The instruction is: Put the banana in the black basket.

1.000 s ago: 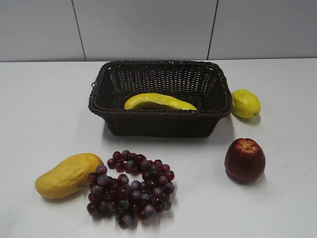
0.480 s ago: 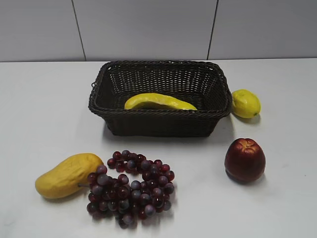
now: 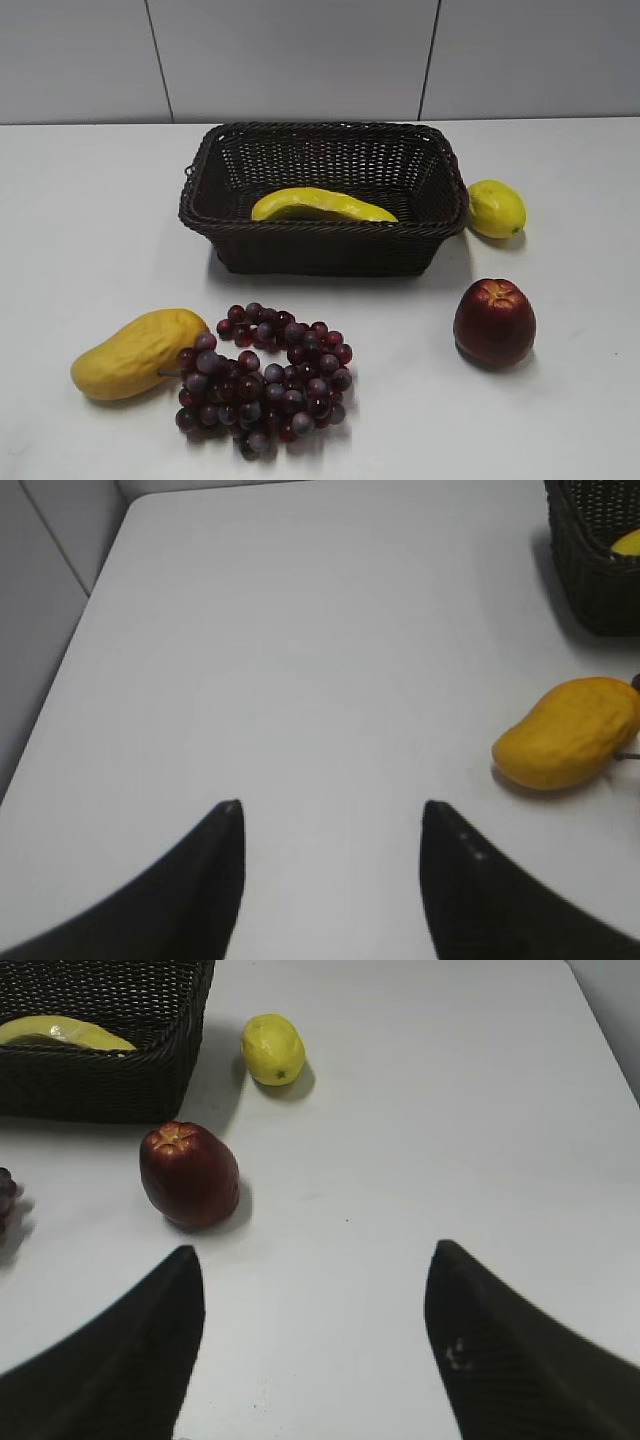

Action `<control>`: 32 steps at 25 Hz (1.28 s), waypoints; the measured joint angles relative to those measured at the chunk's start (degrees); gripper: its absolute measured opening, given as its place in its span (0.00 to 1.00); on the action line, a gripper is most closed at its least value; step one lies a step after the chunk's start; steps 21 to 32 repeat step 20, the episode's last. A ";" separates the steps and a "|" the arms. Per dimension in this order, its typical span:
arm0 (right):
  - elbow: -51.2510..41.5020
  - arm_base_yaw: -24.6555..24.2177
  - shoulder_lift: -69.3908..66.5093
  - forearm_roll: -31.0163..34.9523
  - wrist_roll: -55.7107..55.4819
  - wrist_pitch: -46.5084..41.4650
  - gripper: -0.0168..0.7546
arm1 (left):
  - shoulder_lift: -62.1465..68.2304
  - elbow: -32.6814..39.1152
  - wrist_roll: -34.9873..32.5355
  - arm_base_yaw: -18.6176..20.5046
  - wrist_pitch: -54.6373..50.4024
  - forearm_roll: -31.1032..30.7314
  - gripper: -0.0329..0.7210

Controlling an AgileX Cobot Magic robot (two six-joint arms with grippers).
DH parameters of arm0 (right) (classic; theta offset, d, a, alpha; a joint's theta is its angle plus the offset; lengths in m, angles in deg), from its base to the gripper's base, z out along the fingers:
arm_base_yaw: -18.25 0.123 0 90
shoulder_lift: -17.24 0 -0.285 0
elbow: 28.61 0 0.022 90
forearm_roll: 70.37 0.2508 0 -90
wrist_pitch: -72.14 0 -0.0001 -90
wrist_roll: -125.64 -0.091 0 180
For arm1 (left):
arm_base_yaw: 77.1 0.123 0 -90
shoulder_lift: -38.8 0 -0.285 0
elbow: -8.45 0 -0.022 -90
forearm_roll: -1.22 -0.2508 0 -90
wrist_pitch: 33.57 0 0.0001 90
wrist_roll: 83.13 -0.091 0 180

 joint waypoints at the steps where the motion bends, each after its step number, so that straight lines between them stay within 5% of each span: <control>1: 0.00 0.00 0.00 0.00 0.00 0.00 0.70 | -0.05 0.45 0.00 0.00 1.13 -0.05 0.76; 32: 0.00 0.00 0.00 0.00 0.00 0.00 0.70 | -0.29 1.75 0.00 0.00 3.94 -0.12 0.76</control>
